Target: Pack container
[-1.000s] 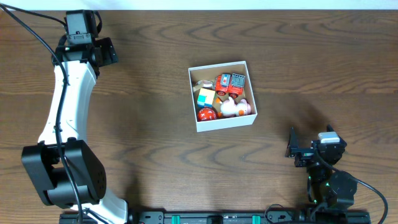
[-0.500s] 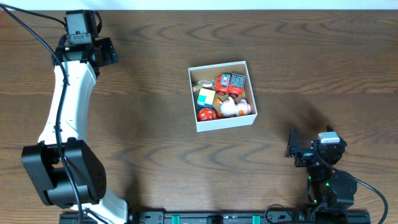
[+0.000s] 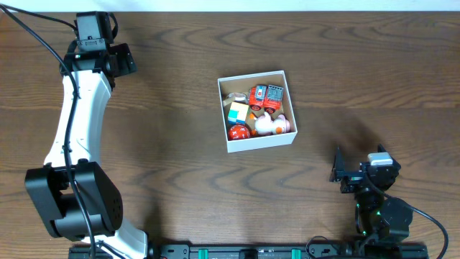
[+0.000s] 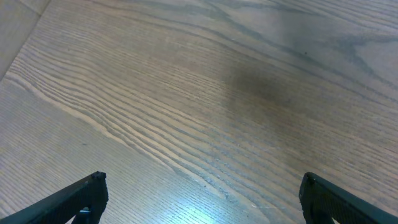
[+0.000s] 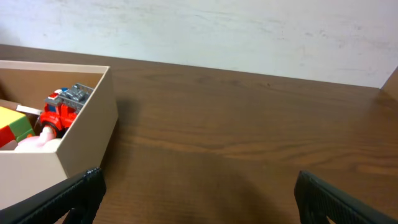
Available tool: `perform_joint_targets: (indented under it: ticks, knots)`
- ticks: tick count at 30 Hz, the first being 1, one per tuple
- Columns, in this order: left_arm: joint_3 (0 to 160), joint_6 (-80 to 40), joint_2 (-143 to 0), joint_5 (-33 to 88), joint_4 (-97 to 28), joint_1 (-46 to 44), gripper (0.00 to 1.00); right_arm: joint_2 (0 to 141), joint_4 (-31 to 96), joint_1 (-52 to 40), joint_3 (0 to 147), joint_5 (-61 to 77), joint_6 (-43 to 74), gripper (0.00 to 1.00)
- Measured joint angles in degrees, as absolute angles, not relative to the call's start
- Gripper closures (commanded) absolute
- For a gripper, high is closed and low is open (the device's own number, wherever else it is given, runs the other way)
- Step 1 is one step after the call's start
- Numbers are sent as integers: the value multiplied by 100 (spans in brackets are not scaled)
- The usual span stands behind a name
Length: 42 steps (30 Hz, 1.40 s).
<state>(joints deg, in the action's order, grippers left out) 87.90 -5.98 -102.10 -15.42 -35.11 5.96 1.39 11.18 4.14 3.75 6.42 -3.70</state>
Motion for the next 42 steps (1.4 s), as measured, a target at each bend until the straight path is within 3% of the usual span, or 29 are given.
perform_joint_targets:
  ticks: [31,42]
  knots:
    - [8790,-598,-10101,-1538,-3597,410,2,139,1118,414,375,642,-370,1]
    - [8790,-591,-7655,-1538,-4674,-701,2,137,1118,412,375,635,-368,1]
